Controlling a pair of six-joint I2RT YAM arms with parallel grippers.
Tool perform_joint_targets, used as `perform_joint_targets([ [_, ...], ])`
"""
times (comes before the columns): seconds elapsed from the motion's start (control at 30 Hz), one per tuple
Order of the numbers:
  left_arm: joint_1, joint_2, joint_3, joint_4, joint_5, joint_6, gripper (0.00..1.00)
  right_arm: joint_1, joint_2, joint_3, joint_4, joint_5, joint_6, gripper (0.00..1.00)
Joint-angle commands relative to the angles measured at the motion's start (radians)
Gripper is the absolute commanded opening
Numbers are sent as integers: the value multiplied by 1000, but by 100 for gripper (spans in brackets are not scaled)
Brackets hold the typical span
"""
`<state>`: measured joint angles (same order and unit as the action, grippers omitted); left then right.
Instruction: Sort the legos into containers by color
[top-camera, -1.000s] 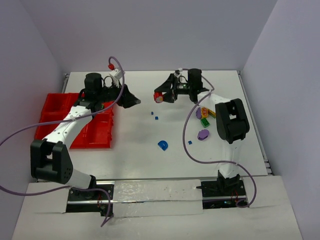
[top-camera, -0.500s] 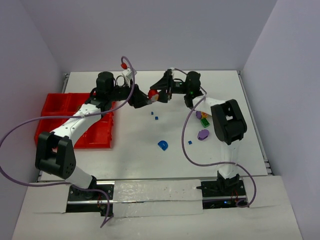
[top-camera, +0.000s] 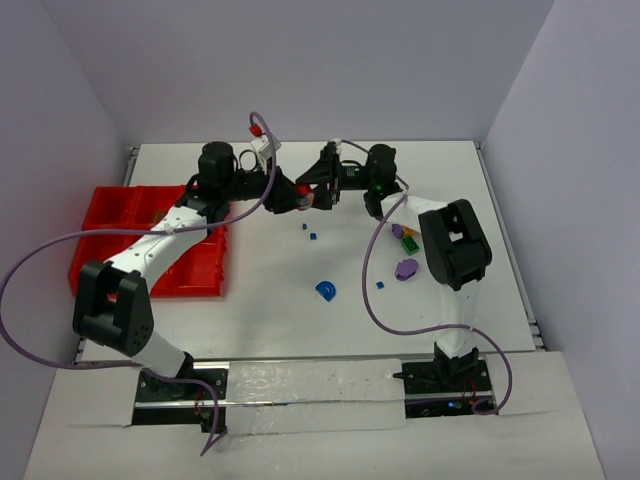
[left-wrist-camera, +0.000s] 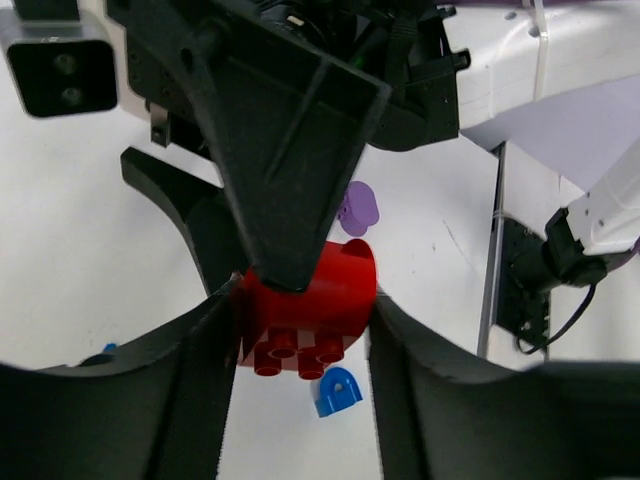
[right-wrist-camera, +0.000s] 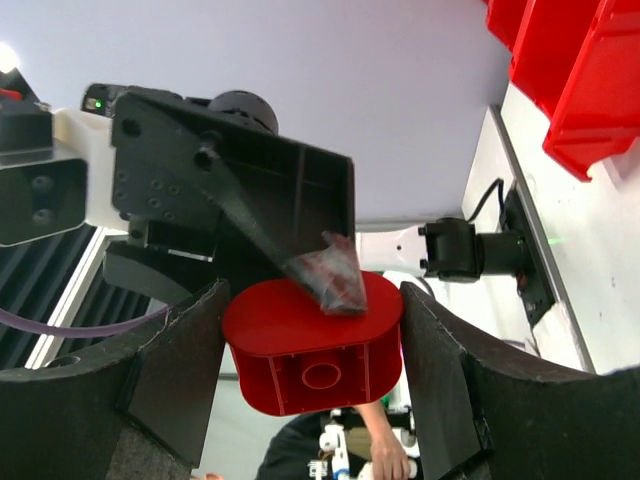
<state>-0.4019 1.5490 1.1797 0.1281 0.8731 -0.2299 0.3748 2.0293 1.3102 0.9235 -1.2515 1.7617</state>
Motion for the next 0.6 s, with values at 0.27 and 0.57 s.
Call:
perform_joint_targets([
  [0.27,-13,-25,63,-183,-22,108,0,8,-48,30,-51,-16,-79,56],
  [0.57,226,-150,33,-448,-22,179,0,-100,-111,76,-333,6,-327,100],
])
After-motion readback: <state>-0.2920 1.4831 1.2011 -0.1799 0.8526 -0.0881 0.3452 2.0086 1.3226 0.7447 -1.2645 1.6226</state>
